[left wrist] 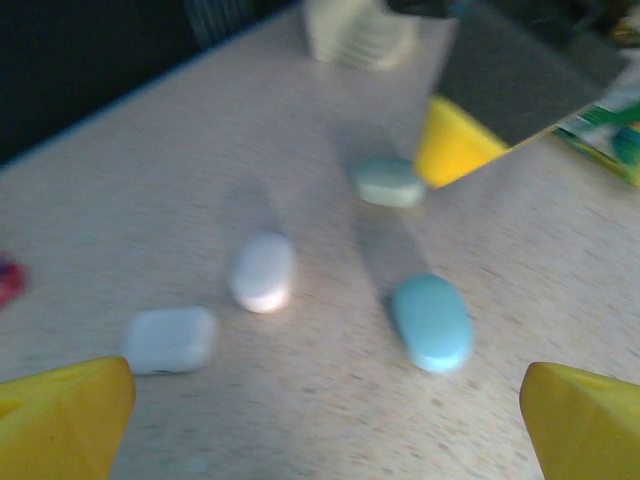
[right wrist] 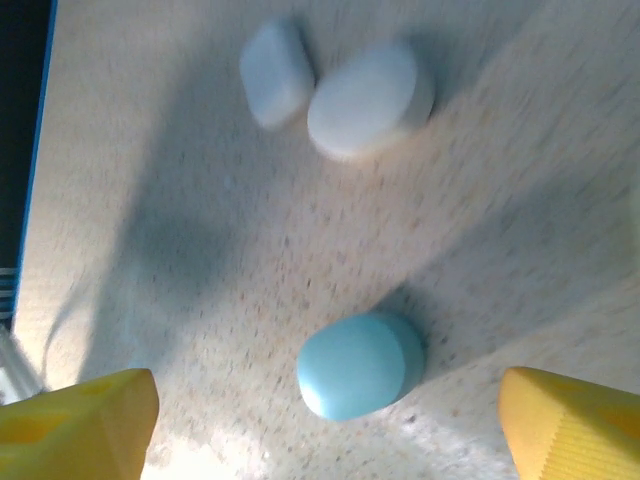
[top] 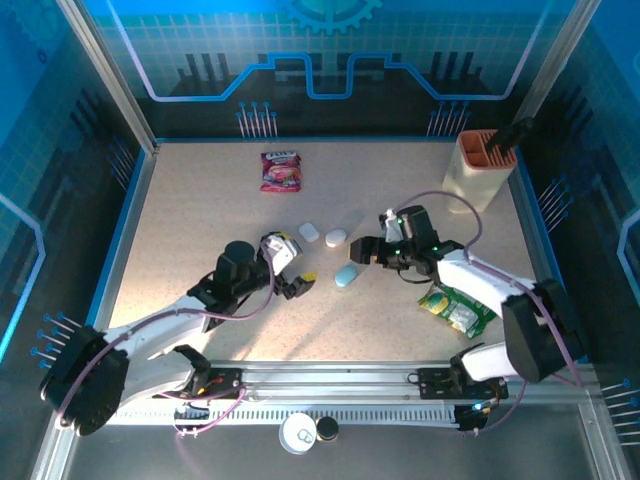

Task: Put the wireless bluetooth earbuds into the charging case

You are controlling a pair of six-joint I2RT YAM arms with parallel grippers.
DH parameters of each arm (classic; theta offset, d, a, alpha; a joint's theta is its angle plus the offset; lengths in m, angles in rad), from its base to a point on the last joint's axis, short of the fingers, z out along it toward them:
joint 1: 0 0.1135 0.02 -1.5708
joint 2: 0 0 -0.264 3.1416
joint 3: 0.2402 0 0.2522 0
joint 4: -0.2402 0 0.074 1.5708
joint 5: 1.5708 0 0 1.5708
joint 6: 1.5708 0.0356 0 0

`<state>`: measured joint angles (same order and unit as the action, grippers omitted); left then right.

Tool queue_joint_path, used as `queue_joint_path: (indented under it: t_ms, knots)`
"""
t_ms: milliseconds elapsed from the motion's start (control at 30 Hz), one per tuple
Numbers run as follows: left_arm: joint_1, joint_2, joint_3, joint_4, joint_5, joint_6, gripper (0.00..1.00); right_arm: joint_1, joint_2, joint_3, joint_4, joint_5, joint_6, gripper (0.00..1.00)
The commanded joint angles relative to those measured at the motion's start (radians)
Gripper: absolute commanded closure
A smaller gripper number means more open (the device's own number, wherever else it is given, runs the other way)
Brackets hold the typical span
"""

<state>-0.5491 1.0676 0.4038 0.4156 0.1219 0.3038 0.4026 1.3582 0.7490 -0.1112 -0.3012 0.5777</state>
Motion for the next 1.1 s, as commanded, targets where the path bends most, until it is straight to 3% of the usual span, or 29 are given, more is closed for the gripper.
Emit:
queue_joint_path:
  t_ms: [0,167,367,533,600,833,1067]
  knots:
    - [0.038,-0.050,0.003,0.000,-0.275,-0.040,0.01,-0.044,-0.092,0.038,-0.119,0.231,-0.189,0.07]
    - [0.178,-0.019,-0.062,0.103,-0.317,-0.109,0.01,-0.152,-0.176,-0.015,-0.013,0.476,-0.365,0.01]
    - [0.320,0.082,-0.095,0.229,-0.324,-0.158,0.01,-0.273,-0.144,-0.217,0.415,0.517,-0.562,0.00]
    - [0.409,0.258,-0.092,0.408,-0.263,-0.229,0.01,-0.345,0.006,-0.297,0.690,0.435,-0.528,0.00]
    - [0.420,0.280,-0.054,0.358,-0.252,-0.217,0.01,-0.359,0.040,-0.276,0.705,0.399,-0.524,0.00]
    - [0.549,0.493,-0.020,0.524,-0.160,-0.302,0.01,-0.371,0.186,-0.357,1.017,0.294,-0.575,0.00]
    - [0.560,0.486,-0.020,0.509,-0.164,-0.313,0.01,-0.352,0.178,-0.351,0.996,0.352,-0.578,0.00]
